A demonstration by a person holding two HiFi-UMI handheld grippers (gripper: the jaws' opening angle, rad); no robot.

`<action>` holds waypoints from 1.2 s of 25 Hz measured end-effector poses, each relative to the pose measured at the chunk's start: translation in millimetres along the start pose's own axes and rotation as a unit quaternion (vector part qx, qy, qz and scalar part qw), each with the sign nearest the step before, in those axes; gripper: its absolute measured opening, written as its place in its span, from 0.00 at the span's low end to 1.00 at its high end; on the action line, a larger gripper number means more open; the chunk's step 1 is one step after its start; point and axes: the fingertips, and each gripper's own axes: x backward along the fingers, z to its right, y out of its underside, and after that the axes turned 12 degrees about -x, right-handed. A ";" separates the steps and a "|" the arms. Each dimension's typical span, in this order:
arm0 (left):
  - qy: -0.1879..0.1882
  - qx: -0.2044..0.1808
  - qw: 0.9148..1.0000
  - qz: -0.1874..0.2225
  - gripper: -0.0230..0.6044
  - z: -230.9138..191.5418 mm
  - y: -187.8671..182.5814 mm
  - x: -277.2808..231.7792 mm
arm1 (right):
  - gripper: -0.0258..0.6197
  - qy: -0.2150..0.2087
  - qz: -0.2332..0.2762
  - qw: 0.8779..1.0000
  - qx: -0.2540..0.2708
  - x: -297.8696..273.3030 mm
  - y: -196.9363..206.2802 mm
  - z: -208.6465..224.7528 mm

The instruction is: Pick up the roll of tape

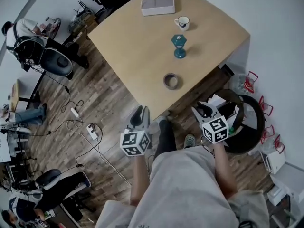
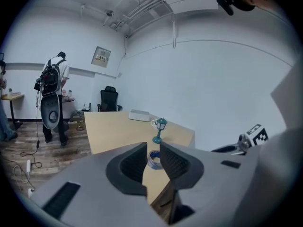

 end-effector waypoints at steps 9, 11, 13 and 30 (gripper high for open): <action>0.032 0.003 0.999 0.005 0.16 -34.3 -16.6 -65.1 | 0.22 -0.049 -0.110 0.991 0.056 -86.9 2.1 -13.8; 0.038 0.004 0.999 0.006 0.16 -46.7 -18.1 -74.7 | 0.22 -0.068 -0.136 0.986 0.067 -109.9 1.4 -19.3; 0.052 0.002 0.999 0.005 0.16 -52.6 -17.5 -81.9 | 0.21 -0.090 -0.168 0.979 0.075 -130.0 5.5 -23.9; 0.118 -0.019 0.993 -0.014 0.16 -132.8 -10.4 -131.9 | 0.26 0.007 -0.314 0.949 0.039 -239.7 29.7 -7.9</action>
